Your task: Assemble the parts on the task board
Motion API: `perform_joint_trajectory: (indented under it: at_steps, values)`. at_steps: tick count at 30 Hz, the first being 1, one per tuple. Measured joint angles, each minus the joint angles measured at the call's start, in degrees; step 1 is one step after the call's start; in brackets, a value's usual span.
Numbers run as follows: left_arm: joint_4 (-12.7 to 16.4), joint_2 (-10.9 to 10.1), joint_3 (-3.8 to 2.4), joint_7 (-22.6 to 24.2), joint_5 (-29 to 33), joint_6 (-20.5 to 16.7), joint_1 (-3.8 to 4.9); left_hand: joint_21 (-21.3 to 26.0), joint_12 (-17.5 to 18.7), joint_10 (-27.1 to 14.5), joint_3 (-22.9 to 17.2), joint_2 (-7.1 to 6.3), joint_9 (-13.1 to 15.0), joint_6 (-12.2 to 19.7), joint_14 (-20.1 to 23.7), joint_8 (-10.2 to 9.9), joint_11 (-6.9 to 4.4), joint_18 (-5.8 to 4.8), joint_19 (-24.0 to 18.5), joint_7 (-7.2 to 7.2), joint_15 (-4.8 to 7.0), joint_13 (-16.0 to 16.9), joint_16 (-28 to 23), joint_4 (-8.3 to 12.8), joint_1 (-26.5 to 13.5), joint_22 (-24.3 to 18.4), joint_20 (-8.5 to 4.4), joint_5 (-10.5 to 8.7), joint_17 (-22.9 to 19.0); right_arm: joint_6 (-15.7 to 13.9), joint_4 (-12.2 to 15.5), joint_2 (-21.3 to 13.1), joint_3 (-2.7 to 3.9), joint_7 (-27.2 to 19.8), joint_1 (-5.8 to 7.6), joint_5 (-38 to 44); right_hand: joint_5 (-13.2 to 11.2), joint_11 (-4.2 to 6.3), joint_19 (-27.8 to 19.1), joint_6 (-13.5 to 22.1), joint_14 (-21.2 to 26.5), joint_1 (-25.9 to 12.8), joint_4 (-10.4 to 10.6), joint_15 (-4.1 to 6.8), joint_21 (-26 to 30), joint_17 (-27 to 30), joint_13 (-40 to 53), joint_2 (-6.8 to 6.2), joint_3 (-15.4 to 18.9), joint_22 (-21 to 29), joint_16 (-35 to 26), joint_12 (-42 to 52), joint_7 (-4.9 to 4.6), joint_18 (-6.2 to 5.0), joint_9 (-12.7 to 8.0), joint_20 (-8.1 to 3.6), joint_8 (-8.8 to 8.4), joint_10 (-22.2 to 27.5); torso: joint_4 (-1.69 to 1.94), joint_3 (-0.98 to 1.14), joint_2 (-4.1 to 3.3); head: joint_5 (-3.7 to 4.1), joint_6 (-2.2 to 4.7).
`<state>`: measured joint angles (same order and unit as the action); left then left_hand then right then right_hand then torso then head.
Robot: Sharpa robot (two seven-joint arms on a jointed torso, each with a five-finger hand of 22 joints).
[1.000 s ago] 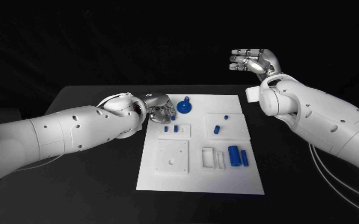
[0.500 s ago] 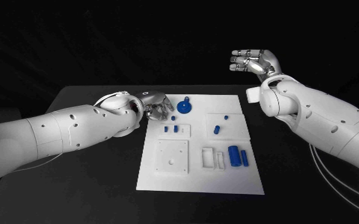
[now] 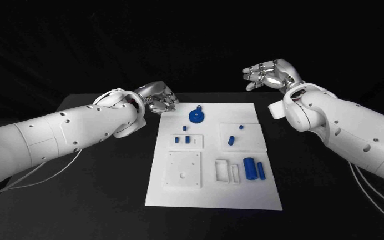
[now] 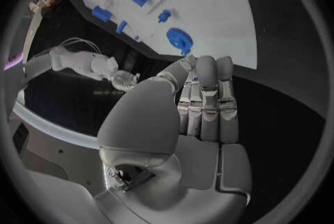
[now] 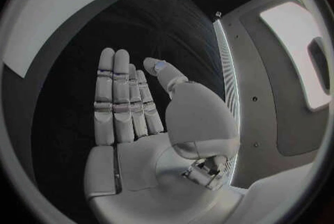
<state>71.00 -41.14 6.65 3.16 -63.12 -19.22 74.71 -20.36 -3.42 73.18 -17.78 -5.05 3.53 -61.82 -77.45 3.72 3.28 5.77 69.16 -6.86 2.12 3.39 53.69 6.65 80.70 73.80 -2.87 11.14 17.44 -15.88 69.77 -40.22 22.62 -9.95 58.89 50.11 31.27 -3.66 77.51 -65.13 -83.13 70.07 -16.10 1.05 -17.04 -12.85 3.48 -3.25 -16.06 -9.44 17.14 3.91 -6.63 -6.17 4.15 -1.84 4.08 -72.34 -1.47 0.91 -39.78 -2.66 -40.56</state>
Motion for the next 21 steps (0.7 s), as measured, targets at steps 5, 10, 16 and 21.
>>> perform_joint_trajectory:
  at_steps: [5, 10, 16, 21]
  values:
    - [-0.11, -0.92, -0.34, 2.81, 13.55, -1.54, 0.70, 4.48, 0.00, -0.12, 0.66, 0.18, 0.05, 0.11, 0.79, 0.00, 0.12, 0.02, -0.85, -0.11, -0.38, 0.00, -6.55, -1.30, -1.42, -3.45, 0.38, 0.00, -2.07, 4.96, 2.67, -2.22, 0.01, 2.82, -0.53, 10.04, -2.03, 0.50, 1.71, -0.43, -0.91, 1.06, -0.25, 0.81, -6.15, -7.49, 0.00, -0.44, 0.25, -4.28, 5.15, -0.19, 0.30, 0.07, -0.14, -1.58, -0.31, -0.67, -0.05, -0.01, 0.00, 0.81, 0.32]
    - [0.27, -1.84, -0.41, 6.29, 26.94, -2.07, 0.84, 11.65, 0.00, -0.84, 1.83, 0.19, 0.05, 0.41, 4.88, 0.00, 0.84, -1.34, -4.20, -0.41, -1.82, 0.00, -17.34, -2.74, -2.28, -9.03, 1.56, 0.00, -5.54, 9.41, 6.33, -4.58, 0.01, 6.64, -1.54, 22.01, -5.20, 0.35, 1.41, -0.43, -0.90, 1.02, -0.01, 1.22, -11.09, -15.63, 0.00, -0.78, 0.00, -8.14, 9.31, -0.19, 0.30, -0.08, -0.14, -1.88, -0.31, 0.16, -0.07, -0.07, 0.00, 1.38, 0.66]
    - [1.28, -2.54, -0.45, 9.31, 37.83, -1.92, 0.93, 16.78, 0.00, -1.66, 4.09, 0.48, 0.05, 0.61, 4.05, 0.00, 1.66, -1.46, -7.68, -0.61, -4.48, 0.00, -39.04, -4.20, -2.36, -22.78, 4.43, -1.64, -12.06, 12.20, 10.02, -6.14, -0.43, 11.11, -2.76, 34.51, -9.67, 0.08, 2.01, -0.43, -0.90, 0.87, 0.28, 1.23, -15.16, -24.25, 0.00, -1.95, -0.83, -11.65, 15.99, -0.19, 0.30, -0.93, -0.14, -1.69, -0.31, 1.40, -0.06, -0.07, 0.00, 1.53, 0.91]
    - [1.98, -2.78, -0.45, 10.81, 43.02, -1.57, 0.93, 16.82, 0.00, -2.59, 5.12, 1.08, 0.04, 0.62, 3.12, 0.00, 1.92, -1.98, -8.57, -0.61, -5.41, 0.01, -47.44, -4.41, -1.75, -30.94, 5.32, -3.24, -12.56, 13.36, 12.43, -6.62, -1.59, 13.79, -3.26, 41.76, -12.31, 0.08, 2.45, -0.73, -0.90, 0.81, 0.86, 1.23, -16.89, -28.42, 0.00, -2.64, -2.65, -13.86, 19.87, -0.19, 0.60, -0.99, -0.13, -1.84, -0.31, 1.40, -0.02, -0.10, 0.00, 1.83, 1.06]
